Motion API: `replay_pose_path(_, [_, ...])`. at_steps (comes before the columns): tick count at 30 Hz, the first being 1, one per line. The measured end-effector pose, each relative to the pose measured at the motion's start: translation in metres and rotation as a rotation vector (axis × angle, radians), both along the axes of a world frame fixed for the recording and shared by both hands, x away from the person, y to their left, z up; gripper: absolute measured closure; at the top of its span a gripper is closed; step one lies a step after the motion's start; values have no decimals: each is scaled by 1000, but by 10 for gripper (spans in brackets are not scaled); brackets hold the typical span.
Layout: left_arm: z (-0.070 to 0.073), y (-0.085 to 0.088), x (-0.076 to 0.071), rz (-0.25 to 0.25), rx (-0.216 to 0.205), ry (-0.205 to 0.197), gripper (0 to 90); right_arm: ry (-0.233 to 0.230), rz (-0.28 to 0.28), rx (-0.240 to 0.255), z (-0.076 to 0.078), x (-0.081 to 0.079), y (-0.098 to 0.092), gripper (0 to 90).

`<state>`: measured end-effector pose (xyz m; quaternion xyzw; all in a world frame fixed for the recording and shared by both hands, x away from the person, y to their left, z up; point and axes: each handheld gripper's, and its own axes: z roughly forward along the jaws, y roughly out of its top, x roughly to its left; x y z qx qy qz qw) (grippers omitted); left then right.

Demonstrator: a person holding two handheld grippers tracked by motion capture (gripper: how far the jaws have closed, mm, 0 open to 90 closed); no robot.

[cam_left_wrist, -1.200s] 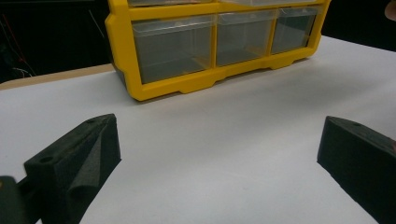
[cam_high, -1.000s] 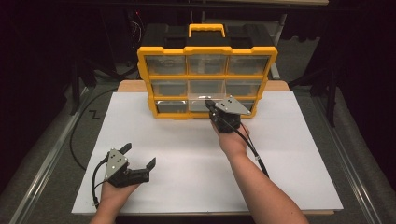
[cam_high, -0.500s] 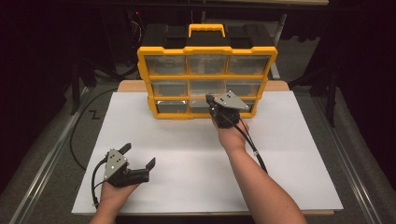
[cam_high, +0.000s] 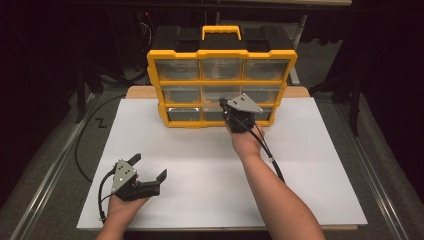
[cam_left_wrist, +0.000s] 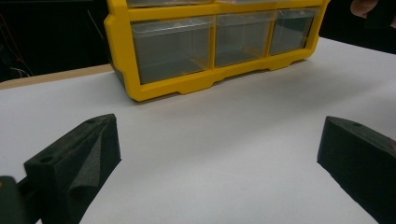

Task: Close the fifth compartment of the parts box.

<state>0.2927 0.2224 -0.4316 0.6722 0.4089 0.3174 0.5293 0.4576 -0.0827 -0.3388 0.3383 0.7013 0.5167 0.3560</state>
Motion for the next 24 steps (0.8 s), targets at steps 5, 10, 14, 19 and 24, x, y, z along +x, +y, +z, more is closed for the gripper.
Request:
replay_pose_path(5, [0,0,1,0,-1,2,1,0,-4,-3,0,4,3,900])
replay_pose_path(10, [-1,0,1,-2,3,8,1,0,-6,-1,-1,7,5,900])
replay_pose_path(14, [-1,-1,1,-2,3,6,1,1,-12,-6,-2,11,6,900])
replay_pose_path(19, [-1,0,1,-4,4,4,1,0,-24,-2,-1,16,6,900])
replay_pose_path(24, [-1,0,2,-4,-2,3,1,2,-24,-13,2,19,8,900])
